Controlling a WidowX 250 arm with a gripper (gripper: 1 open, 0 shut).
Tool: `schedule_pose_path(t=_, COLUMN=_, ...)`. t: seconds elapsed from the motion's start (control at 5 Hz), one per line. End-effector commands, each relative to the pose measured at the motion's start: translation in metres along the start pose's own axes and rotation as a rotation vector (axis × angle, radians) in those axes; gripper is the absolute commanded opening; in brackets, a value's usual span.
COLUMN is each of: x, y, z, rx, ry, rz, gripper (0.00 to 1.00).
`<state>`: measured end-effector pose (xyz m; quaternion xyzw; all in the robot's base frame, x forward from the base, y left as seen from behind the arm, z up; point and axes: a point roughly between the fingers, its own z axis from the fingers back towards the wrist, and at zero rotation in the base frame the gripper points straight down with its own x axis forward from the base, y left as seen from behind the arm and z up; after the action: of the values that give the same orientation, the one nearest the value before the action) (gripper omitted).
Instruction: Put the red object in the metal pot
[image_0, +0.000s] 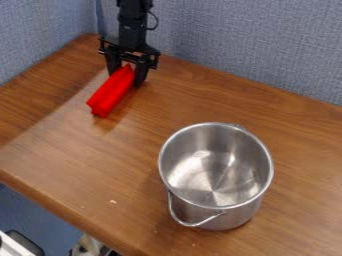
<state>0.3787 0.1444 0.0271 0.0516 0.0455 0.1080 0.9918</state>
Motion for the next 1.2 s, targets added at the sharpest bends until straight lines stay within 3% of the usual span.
schedule_pose_path(t=0.0, x=-0.001, y=-0.007, z=0.012, rx=0.004, ry=-0.034, rz=-0.005, gripper=0.0)
schedule_pose_path(t=0.4, x=-0.005, y=-0.01, z=0.017, rx=0.006, ry=-0.037, rz=-0.011, gripper=0.0)
schedule_pose_path(t=1.0, x=-0.007, y=-0.025, z=0.03, rx=0.009, ry=-0.027, rz=0.099, gripper=0.0)
